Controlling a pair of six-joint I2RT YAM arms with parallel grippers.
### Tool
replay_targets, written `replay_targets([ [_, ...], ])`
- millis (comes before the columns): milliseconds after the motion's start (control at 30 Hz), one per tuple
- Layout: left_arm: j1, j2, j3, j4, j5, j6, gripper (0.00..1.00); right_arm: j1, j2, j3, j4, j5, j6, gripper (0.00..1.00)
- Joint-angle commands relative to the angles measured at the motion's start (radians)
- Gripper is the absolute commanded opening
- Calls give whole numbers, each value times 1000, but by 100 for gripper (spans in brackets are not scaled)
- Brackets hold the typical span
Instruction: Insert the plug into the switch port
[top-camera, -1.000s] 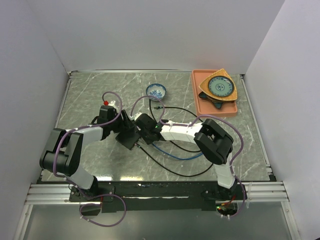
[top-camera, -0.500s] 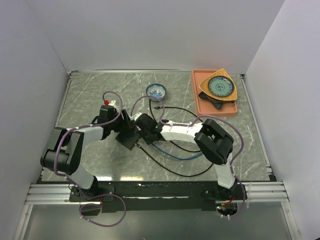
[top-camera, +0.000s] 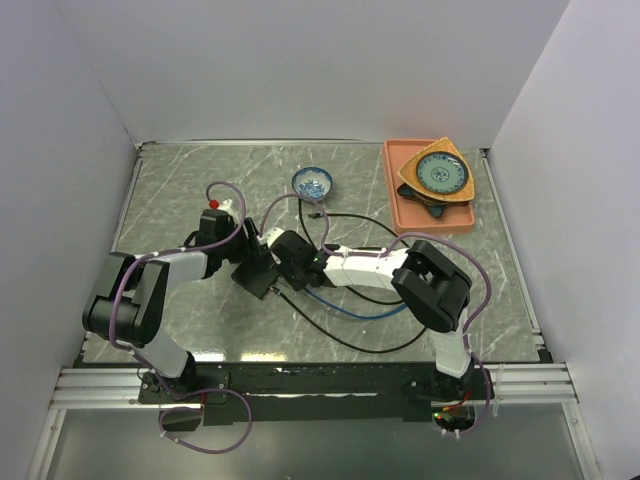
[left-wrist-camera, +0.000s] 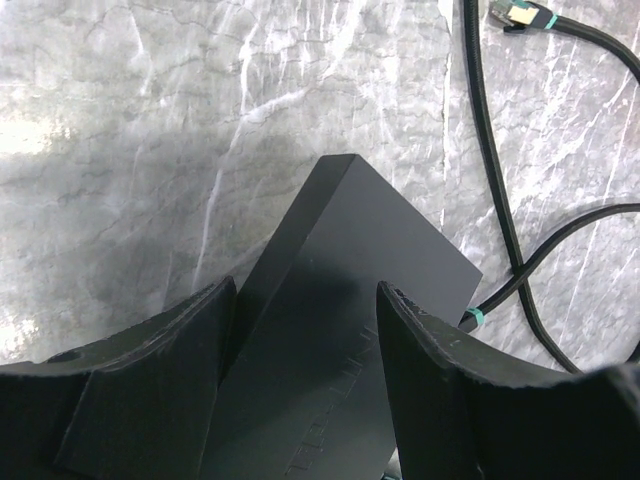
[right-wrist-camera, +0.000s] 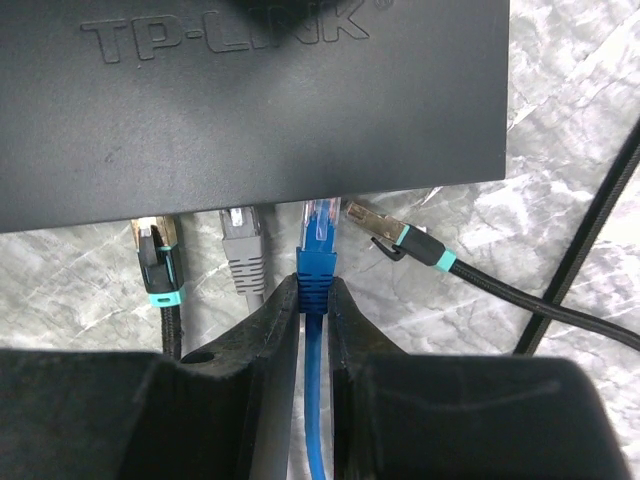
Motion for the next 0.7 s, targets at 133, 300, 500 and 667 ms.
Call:
replay_targets([
  [133, -15, 46, 5, -48, 70, -1, 65, 27, -51, 46, 117, 33, -38, 0],
  [300, -15, 52, 7, -48, 79, 5, 65, 27, -24, 43, 123, 24, -33, 0],
  [500, -15, 63, 7, -44, 99, 10, 64, 27, -11, 25, 160, 19, -41, 0],
  [667, -16, 64, 10, -41, 114, 11, 63, 26, 17, 49, 166, 18, -42, 0],
])
